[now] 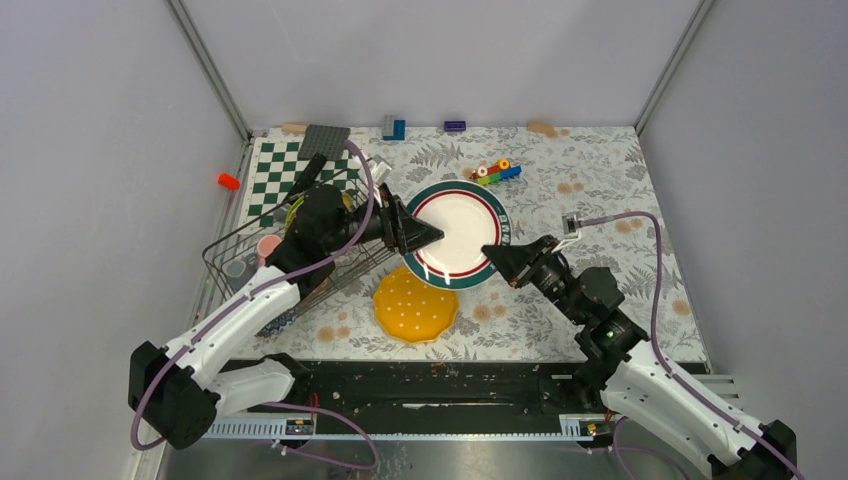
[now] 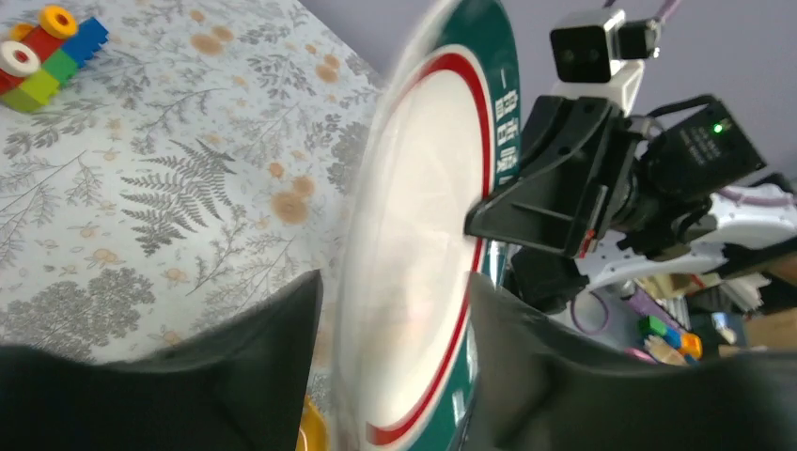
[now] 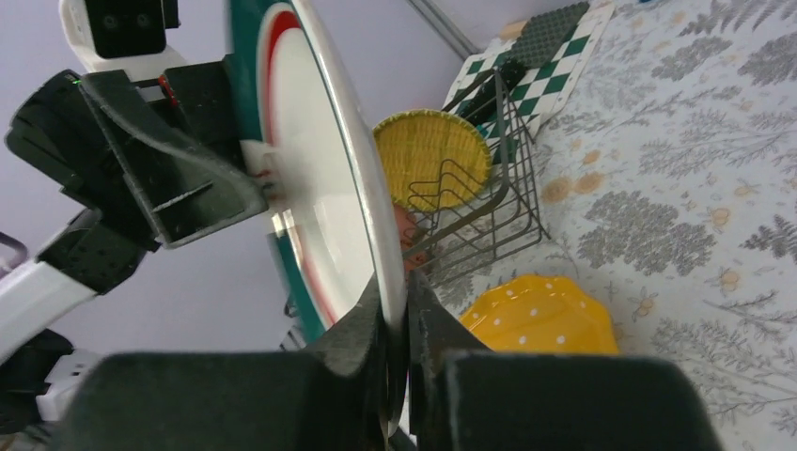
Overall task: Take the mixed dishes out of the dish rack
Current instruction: Pick up the plate from the dish rack, then place the plate at the center of the board.
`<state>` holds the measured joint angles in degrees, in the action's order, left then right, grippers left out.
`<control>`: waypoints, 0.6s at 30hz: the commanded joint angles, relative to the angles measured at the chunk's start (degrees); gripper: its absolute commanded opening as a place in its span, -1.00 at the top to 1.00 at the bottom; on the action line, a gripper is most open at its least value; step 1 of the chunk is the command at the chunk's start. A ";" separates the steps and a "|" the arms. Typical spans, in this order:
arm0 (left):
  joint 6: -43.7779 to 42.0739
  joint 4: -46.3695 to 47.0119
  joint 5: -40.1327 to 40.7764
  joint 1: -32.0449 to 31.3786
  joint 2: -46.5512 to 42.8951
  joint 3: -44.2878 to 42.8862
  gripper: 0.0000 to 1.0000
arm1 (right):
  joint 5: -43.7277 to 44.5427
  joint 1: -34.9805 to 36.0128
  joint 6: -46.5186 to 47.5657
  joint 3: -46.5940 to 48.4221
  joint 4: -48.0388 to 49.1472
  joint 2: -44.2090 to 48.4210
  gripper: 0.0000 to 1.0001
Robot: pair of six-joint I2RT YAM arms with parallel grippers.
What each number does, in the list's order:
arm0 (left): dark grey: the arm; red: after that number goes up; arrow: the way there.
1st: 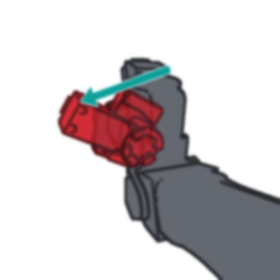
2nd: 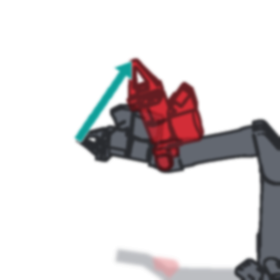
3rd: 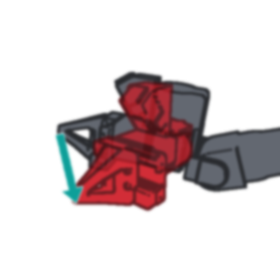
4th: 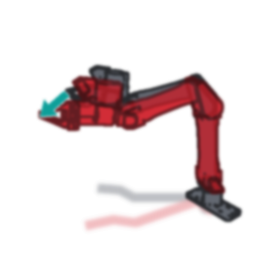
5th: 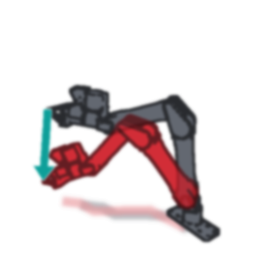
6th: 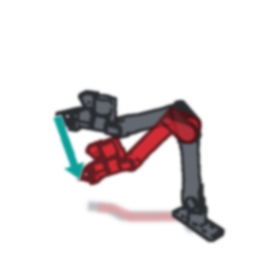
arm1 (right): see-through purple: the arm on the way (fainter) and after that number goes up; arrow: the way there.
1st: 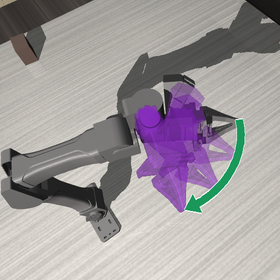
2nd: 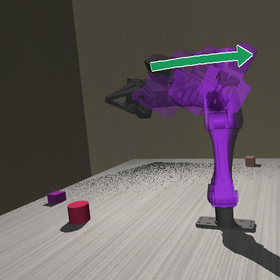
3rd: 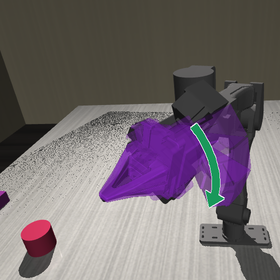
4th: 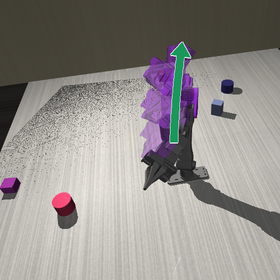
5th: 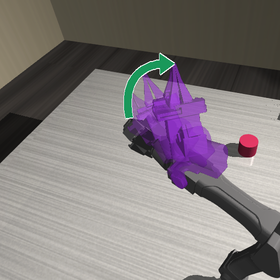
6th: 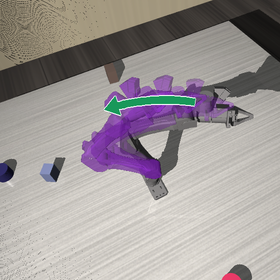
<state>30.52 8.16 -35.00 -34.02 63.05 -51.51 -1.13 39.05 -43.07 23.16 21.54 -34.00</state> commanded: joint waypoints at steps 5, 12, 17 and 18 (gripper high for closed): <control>-6.80 -7.40 15.02 -0.52 -8.40 0.37 -0.98 | -1.66 0.04 -1.71 0.49 2.49 1.11 1.00; -8.28 -15.46 44.28 -0.52 -18.12 3.73 -0.98 | 3.88 0.00 -3.74 0.35 -8.87 3.09 1.00; -4.96 -21.55 69.57 -0.52 -20.45 4.87 -0.98 | 5.04 0.03 -5.53 2.14 -18.33 0.68 1.00; -4.30 -22.94 73.71 -0.52 -20.17 4.73 -0.98 | 4.12 0.04 -5.53 2.76 -19.74 -0.29 1.00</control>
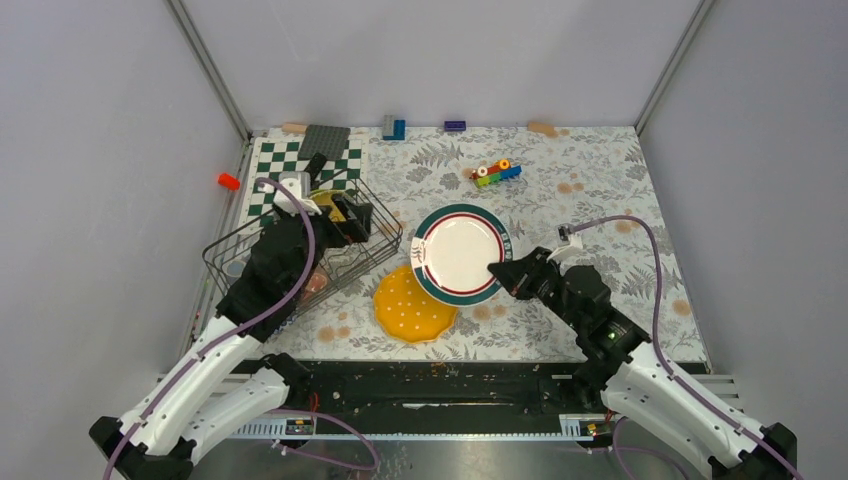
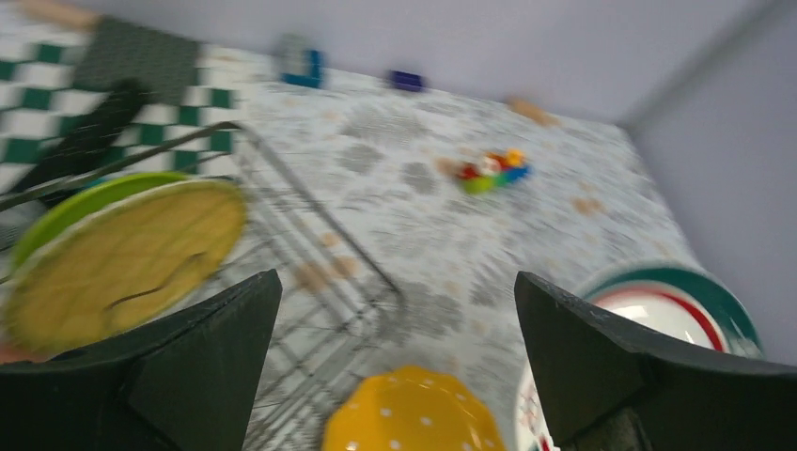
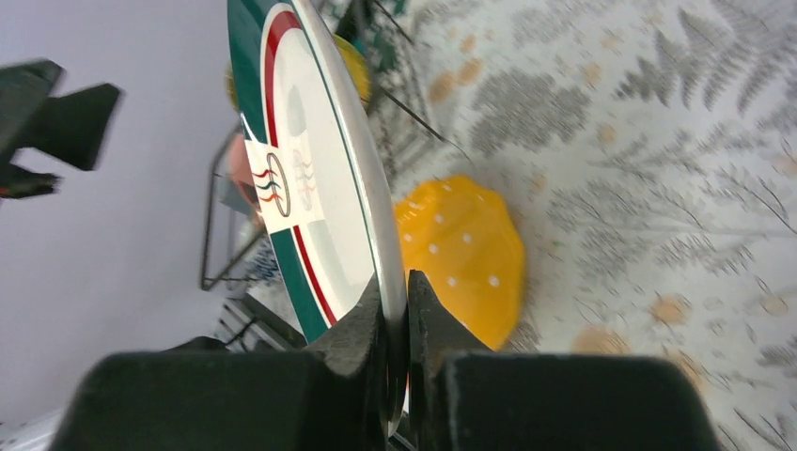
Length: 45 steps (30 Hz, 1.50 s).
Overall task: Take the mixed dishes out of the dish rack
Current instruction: Place the plate at the center of the board.
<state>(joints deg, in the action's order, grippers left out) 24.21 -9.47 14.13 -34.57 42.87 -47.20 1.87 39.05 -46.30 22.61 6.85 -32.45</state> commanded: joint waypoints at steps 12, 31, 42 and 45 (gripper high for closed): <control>1.88 -7.78 29.81 0.03 5.02 0.21 -0.98 | -14.05 0.04 -3.75 10.32 -9.01 -21.04 1.00; -1.46 -4.89 25.71 0.11 7.02 0.98 -0.97 | -24.48 0.21 -4.29 15.23 0.18 -43.99 0.74; -2.38 -4.63 24.12 0.03 9.49 -0.17 -0.97 | -24.21 1.39 -0.38 16.48 -2.21 -47.25 0.30; -2.50 -4.53 24.02 0.05 9.71 -0.26 -0.97 | -21.87 2.18 2.26 18.43 -6.19 -47.05 0.13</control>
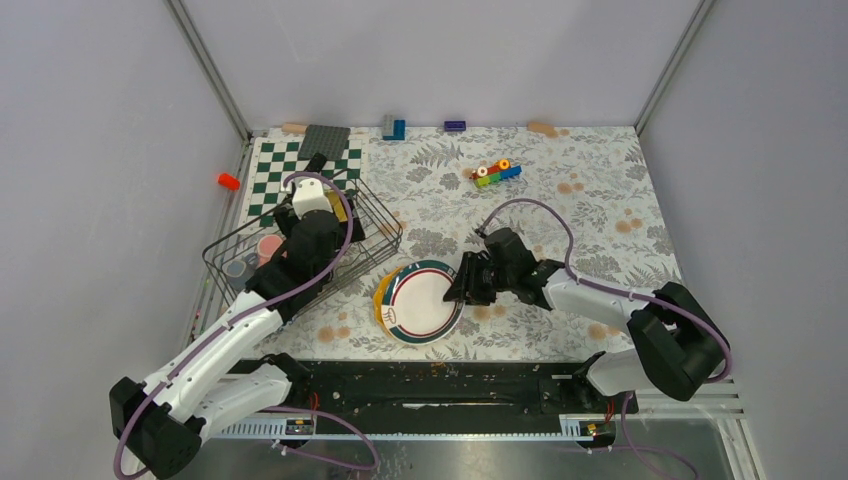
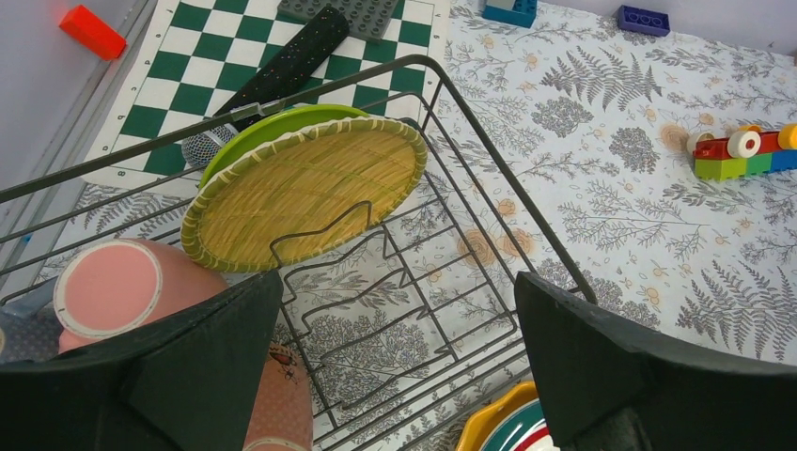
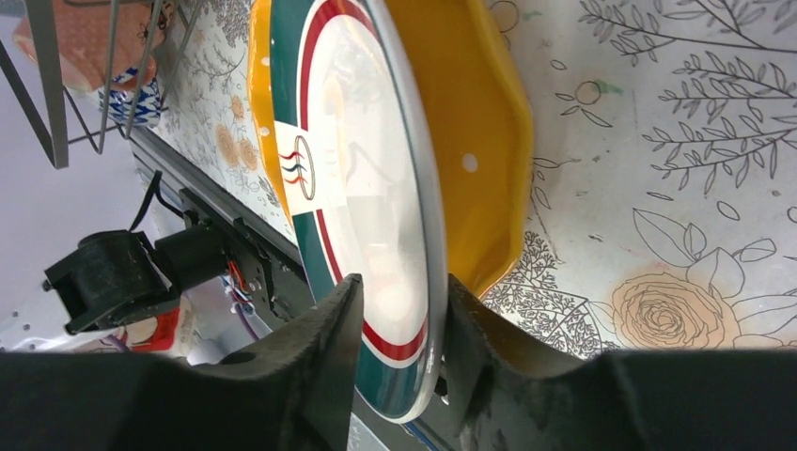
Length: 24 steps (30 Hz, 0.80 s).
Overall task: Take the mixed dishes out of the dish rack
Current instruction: Place the plate at the center of the board.
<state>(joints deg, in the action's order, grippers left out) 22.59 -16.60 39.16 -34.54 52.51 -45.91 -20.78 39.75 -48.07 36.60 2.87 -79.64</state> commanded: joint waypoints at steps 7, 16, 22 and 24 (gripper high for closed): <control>-1.32 3.00 -1.10 0.05 0.15 -1.81 -0.97 | 5.45 2.44 7.47 7.26 -11.03 1.11 -0.31; -1.78 3.34 -1.98 0.05 0.22 -1.87 -0.97 | 9.31 3.51 10.01 8.98 -15.86 1.32 -0.46; -2.56 2.99 -0.97 0.09 0.35 -4.62 -0.98 | 11.11 6.29 10.54 11.43 -14.53 -1.61 -0.46; -3.56 3.16 -1.03 0.09 0.68 -6.14 -0.97 | 11.53 6.79 10.69 12.17 -14.14 -2.34 -0.46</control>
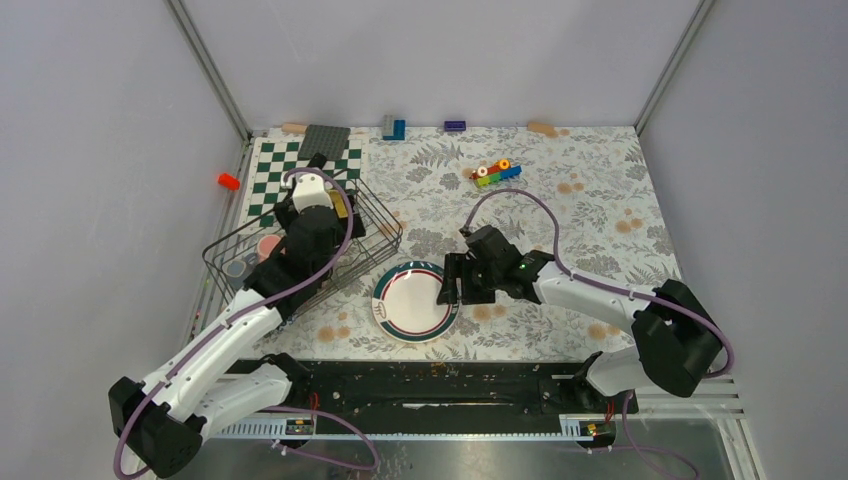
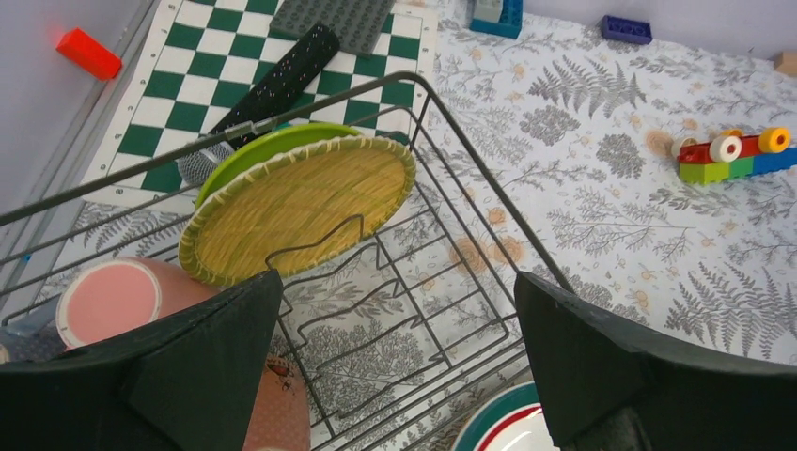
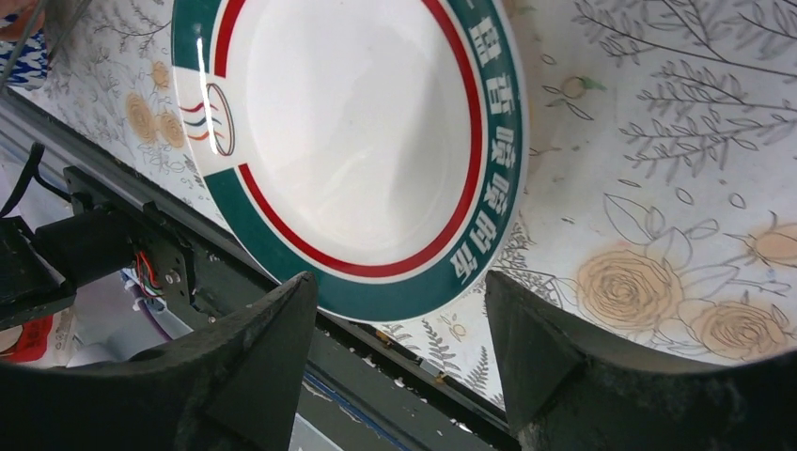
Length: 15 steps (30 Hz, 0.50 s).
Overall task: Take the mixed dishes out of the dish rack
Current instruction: Place the plate at the center of the board.
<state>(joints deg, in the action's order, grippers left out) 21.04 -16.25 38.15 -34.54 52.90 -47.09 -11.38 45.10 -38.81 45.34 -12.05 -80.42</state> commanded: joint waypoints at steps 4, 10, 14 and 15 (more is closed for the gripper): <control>-4.64 3.34 -0.60 0.18 1.37 -10.42 -0.97 | 2.49 1.94 1.99 3.58 1.62 -1.96 -0.47; -14.08 9.82 -9.87 0.18 3.17 -18.07 -0.97 | 5.63 2.01 1.87 2.37 2.65 0.50 -0.65; -23.36 9.24 -18.83 0.18 5.50 -25.67 -0.97 | 13.98 2.01 2.75 -0.32 1.10 7.89 -0.84; -25.52 9.00 -21.11 0.18 5.88 -27.65 -0.98 | 15.87 2.03 3.45 -1.35 0.90 10.01 -0.85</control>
<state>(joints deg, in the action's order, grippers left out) 6.92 -10.83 28.23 -34.54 57.54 -67.07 -5.10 46.52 -37.41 46.02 -11.09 -78.81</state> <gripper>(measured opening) 0.985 0.910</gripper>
